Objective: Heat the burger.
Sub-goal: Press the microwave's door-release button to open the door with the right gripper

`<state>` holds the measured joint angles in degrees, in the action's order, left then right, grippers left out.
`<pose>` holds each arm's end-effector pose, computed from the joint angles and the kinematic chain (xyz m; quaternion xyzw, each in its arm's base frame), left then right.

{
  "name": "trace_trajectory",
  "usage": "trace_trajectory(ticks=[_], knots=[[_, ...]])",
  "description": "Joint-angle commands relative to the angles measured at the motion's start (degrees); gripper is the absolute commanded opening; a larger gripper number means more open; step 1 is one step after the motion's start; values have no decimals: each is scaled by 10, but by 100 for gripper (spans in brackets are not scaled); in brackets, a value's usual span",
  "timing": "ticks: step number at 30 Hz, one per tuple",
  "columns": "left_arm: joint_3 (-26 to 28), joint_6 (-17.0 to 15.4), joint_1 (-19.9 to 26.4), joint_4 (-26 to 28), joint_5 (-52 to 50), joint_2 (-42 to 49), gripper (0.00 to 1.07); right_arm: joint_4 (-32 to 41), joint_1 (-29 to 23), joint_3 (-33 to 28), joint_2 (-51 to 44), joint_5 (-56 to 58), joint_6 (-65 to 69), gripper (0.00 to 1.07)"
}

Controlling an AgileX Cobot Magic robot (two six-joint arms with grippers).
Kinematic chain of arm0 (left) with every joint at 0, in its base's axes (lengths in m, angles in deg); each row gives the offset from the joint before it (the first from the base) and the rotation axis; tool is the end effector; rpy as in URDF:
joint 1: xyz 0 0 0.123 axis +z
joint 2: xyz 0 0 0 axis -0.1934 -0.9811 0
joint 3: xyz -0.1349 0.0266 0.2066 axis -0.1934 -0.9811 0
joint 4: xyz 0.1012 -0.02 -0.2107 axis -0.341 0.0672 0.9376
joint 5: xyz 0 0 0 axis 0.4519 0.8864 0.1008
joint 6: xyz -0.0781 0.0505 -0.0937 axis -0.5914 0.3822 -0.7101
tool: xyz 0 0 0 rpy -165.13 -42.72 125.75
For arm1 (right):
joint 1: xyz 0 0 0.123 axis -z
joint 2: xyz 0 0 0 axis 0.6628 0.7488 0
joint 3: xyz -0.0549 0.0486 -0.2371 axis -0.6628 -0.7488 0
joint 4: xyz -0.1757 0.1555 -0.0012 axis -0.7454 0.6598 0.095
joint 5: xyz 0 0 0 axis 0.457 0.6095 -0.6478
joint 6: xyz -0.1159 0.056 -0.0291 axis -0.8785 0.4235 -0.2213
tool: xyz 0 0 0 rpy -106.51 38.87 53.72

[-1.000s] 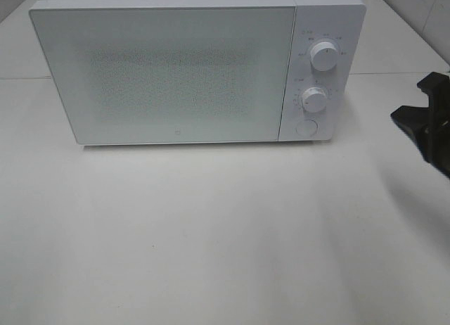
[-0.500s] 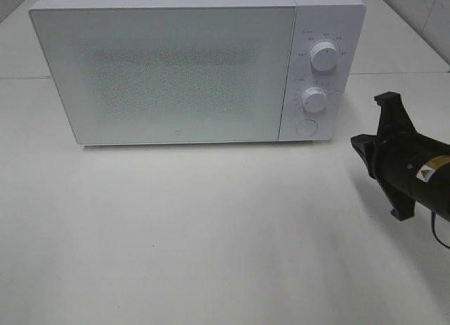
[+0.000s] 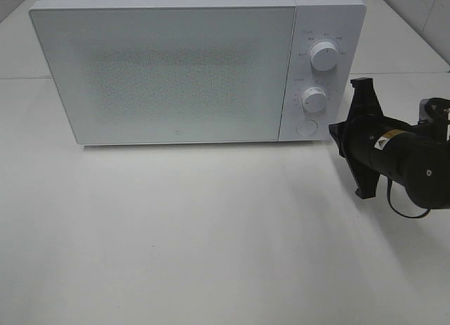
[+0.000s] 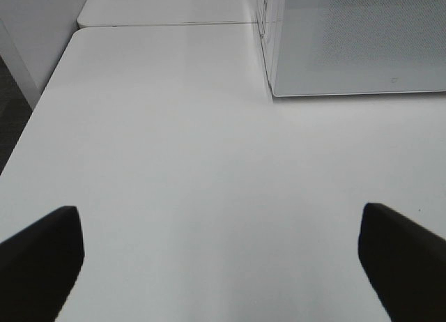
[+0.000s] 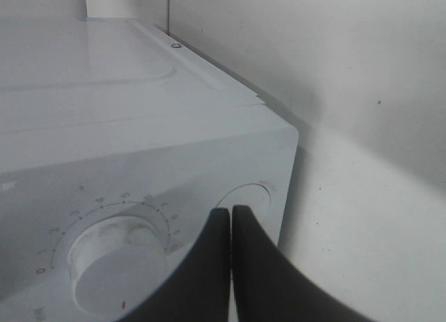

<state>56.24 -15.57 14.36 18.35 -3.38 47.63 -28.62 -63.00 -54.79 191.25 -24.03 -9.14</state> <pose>0.0528 -0.0001 0.2526 0.0375 0.8490 0.0394 0.5256 0.3178 0.1032 0.0741 0.4901 0.6790 0.4036 0.3685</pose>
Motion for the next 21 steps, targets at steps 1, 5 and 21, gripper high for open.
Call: trace_trajectory(ticks=[1, 5, 21], knots=[[-1, -2, 1, 3, -7, 10, 103, -5, -1, 23, 11, 24, 9, 0], [-1, -2, 1, 3, -7, 10, 103, -1, -10, 34, 20, 29, 18, 0], [-1, -2, 1, 3, -7, 10, 103, 51, -46, 105, 97, 26, 11, 0]])
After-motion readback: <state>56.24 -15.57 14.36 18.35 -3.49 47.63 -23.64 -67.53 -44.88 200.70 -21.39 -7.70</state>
